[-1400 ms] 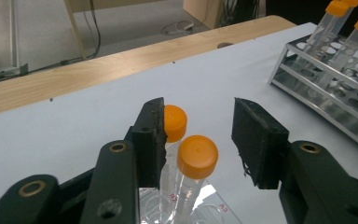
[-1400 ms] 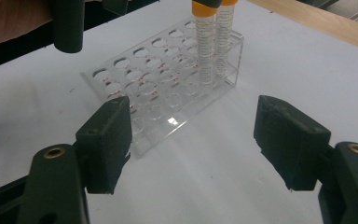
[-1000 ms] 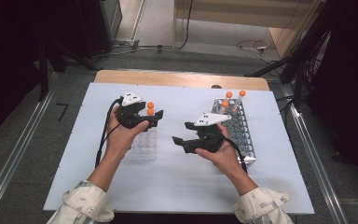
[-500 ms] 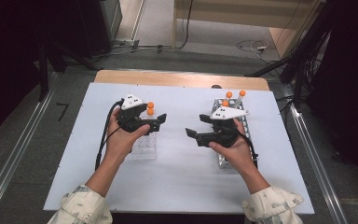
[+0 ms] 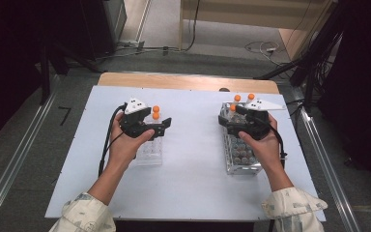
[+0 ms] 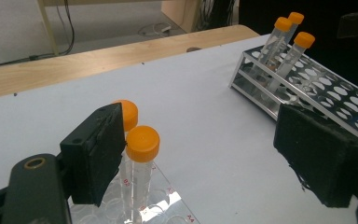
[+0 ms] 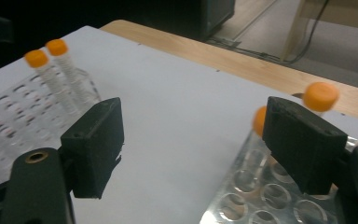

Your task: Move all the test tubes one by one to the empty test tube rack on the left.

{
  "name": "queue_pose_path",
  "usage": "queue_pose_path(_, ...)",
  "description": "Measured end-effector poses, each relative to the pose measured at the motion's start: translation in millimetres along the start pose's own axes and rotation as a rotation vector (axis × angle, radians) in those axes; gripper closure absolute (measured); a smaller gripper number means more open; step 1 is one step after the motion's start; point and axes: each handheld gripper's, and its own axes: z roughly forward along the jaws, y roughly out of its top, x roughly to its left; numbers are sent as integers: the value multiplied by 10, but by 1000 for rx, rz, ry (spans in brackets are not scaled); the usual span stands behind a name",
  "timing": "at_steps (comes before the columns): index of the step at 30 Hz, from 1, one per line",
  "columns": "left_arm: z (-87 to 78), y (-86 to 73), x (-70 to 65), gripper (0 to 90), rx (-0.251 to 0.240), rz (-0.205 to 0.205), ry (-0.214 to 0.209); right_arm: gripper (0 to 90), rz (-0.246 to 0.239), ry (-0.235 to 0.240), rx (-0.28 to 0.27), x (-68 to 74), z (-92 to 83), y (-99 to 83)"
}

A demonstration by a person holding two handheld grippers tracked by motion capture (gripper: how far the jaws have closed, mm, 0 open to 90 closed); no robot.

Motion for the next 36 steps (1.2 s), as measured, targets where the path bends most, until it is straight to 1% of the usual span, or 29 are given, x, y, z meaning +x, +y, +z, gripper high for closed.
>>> queue_pose_path(4, 8, -3, 13, 179, -4, -1, 12, 193, 15, -56, 9, -124, 53, -27)
queue_pose_path(5, 10, -4, 16, 180, -4, -3, 14, 195, 10, -76, 12, -147, 82, -37)
queue_pose_path(7, 13, -8, 14, 180, -5, -2, 15, 197, 15, -106, 25, -200, 144, -56)
queue_pose_path(8, 14, -11, 12, 180, -5, -1, 14, 200, 22, -113, 32, -229, 180, -67)
queue_pose_path(11, 10, -12, 8, 180, -8, -2, 11, 219, 24, -149, 63, -304, 289, -99)
queue_pose_path(13, 5, -11, 9, 180, -9, -3, 11, 241, 34, -151, 75, -343, 347, -115)
queue_pose_path(17, 4, -13, 13, 180, -9, -1, 10, 287, 31, -160, 101, -394, 428, -145)
queue_pose_path(19, 6, -13, 12, 180, -9, -2, 9, 317, 38, -151, 117, -411, 454, -154)
queue_pose_path(21, 9, -14, 9, 180, -9, -2, 7, 342, 30, -153, 106, -414, 456, -146)
queue_pose_path(22, 12, -16, 5, 180, -9, -4, 7, 375, 28, -147, 108, -413, 459, -143)
queue_pose_path(26, 16, -17, -3, 180, -6, 3, 4, 487, 14, -139, 145, -405, 484, -140)
queue_pose_path(30, 19, -18, -6, 180, -4, 4, 4, 582, -6, -132, 168, -394, 503, -134)
queue_pose_path(33, 21, -20, -6, 180, -3, 1, 2, 630, -14, -131, 182, -387, 516, -133)
queue_pose_path(36, 17, -20, -8, 180, -2, 4, 1, 661, -17, -129, 187, -384, 523, -132)
